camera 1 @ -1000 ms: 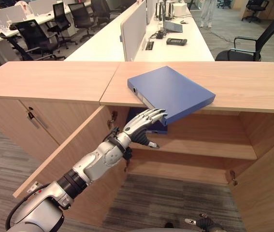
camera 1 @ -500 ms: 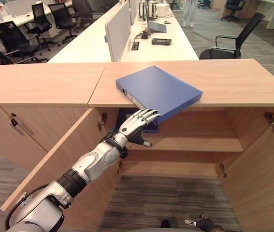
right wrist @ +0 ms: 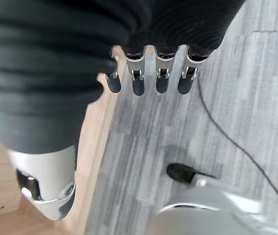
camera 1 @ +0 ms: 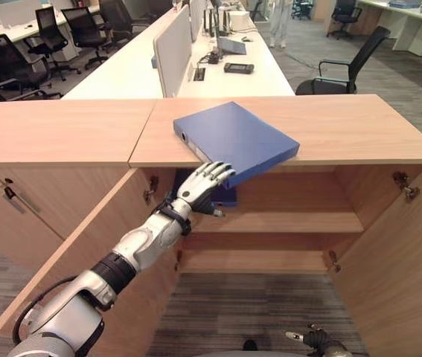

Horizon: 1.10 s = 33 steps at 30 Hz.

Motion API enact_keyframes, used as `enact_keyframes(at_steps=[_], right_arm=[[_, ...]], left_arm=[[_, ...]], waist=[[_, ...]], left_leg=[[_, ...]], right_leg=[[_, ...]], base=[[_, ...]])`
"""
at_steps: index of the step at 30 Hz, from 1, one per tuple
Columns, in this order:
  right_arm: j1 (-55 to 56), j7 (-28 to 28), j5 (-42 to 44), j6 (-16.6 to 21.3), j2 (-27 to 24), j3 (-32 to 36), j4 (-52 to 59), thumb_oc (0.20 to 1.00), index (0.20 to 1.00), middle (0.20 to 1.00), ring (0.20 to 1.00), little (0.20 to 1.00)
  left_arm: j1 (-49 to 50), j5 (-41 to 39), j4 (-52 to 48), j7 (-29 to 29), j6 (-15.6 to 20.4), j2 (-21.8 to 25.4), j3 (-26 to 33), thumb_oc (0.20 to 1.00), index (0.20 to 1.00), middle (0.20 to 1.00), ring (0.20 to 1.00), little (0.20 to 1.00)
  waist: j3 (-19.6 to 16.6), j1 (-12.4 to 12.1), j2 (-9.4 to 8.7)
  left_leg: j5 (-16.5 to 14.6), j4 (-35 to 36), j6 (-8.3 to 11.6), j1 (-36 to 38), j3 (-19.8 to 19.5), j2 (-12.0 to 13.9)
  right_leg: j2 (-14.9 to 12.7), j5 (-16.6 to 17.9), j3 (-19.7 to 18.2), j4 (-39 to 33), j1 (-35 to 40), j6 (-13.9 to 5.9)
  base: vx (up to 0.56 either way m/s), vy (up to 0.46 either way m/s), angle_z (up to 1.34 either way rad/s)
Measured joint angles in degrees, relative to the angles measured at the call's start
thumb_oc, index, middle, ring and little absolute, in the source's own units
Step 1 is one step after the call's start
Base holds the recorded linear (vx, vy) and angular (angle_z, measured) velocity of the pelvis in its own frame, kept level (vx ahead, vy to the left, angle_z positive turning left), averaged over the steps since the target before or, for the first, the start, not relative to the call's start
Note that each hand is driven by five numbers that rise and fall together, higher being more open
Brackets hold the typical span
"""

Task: Put the empty folder in the office cabinet

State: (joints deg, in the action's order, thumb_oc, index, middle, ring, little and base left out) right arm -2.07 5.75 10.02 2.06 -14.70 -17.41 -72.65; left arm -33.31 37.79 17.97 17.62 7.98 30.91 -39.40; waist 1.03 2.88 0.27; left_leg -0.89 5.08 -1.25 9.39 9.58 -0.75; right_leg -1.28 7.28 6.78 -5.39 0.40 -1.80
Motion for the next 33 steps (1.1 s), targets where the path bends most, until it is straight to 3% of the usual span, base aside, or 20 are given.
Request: enact_keyframes(at_steps=[17, 23, 33], right_arm=[[0.0, 1.0, 0.0, 0.0, 0.2, 0.0, 0.0, 1.0, 1.0, 1.0, 1.0, 1.0], [-0.1, 1.3, 0.0, 0.2, 0.3, -0.2, 0.1, 1.0, 1.0, 1.0, 1.0, 1.0], [0.0, 1.2, 0.0, 0.2, 0.7, -0.5, 0.1, 1.0, 1.0, 1.0, 1.0, 1.0]], left_arm=[[-1.3, 5.4, 6.1, 5.6, -4.5, -2.0, -0.8, 1.0, 1.0, 1.0, 1.0, 1.0], [-4.0, 6.5, 9.5, 7.6, -6.3, -3.6, -1.0, 1.0, 1.0, 1.0, 1.0, 1.0], [-9.6, 6.5, 9.2, 10.0, -8.0, -3.5, -1.0, 1.0, 1.0, 1.0, 1.0, 1.0]], waist=[[-0.2, 1.6, -0.11], [-1.4, 2.8, -0.99], [-1.5, 3.1, -0.86]], left_leg=[[-0.3, 0.0, -0.02, 0.8, 1.4, 0.0], [-0.5, 0.0, -0.04, 0.9, 2.2, 0.0], [-0.6, 0.0, -0.08, 1.0, 3.3, -0.1]], right_leg=[[0.2, 0.1, -1.3, 0.0, -0.1, -0.11], [0.4, 0.1, -2.2, 0.0, -0.2, -0.15], [0.5, 0.4, -3.1, 0.0, -0.3, -0.37]], base=[[0.0, 0.001, -0.04], [0.01, -0.003, -0.07], [0.01, -0.002, -0.05]])
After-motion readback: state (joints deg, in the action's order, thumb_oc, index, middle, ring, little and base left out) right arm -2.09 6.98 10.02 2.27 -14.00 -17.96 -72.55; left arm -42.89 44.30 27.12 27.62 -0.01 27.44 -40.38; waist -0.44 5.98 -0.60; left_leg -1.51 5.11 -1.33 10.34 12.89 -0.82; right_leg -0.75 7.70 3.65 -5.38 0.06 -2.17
